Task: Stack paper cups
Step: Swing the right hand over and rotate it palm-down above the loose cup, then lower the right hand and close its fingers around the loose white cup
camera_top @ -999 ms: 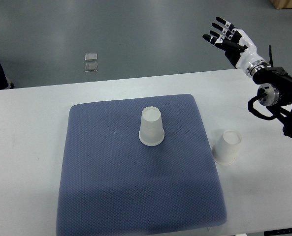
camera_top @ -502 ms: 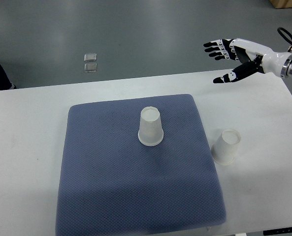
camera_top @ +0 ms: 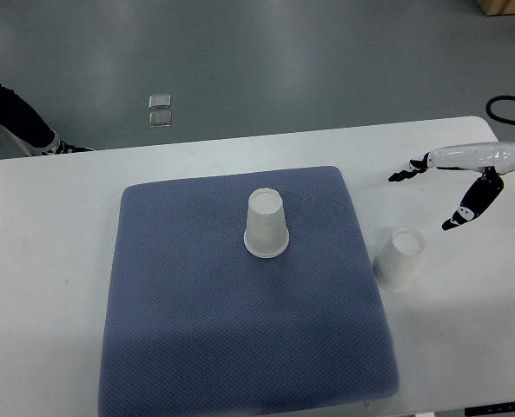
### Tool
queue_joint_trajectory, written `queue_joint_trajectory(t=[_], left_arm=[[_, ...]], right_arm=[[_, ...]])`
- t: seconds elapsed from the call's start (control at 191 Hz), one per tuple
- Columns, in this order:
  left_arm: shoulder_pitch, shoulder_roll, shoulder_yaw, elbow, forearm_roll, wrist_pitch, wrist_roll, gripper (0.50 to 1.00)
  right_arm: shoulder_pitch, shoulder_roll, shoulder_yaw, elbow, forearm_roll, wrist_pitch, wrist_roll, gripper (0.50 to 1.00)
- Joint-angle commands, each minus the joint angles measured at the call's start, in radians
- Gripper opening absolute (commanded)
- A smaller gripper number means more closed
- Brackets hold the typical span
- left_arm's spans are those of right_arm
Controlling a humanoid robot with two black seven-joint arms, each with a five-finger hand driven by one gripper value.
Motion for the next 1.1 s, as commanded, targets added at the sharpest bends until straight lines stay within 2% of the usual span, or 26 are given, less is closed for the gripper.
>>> queue_joint_trajectory(t=[0.0, 0.178, 0.424, 0.753, 1.01, 1.093], left_arm=[[0.0, 0.0, 0.0, 0.0, 0.0, 0.0, 0.0, 1.0], [0.001, 0.0, 0.0, 0.0, 0.001, 0.0, 0.0, 1.0], [0.001, 0.0, 0.0, 0.0, 0.0, 0.0, 0.0, 1.0], [0.0, 0.0, 0.0, 0.0, 0.001, 0.0, 0.0, 1.0], [0.0, 0.0, 0.0, 0.0, 0.001, 0.0, 0.0, 1.0], [0.0, 0.0, 0.0, 0.0, 0.0, 0.0, 0.0, 1.0]], right_arm=[[-0.01, 0.009, -0.016, 0.0, -0.036, -0.018, -0.002, 0.909], [-0.036, 0.032, -0.076, -0.003, -0.068, -0.124, -0.017, 0.907], [-0.075, 0.063, -0.082, -0.011, -0.117, -0.21, -0.029, 0.907], [-0.16, 0.095, -0.084, -0.012, -0.16, -0.263, -0.031, 0.907], [-0.171, 0.115, -0.084, -0.014, -0.171, -0.268, -0.049, 0.905], [-0.173, 0.127, -0.082, -0.014, -0.169, -0.294, -0.051, 0.905]])
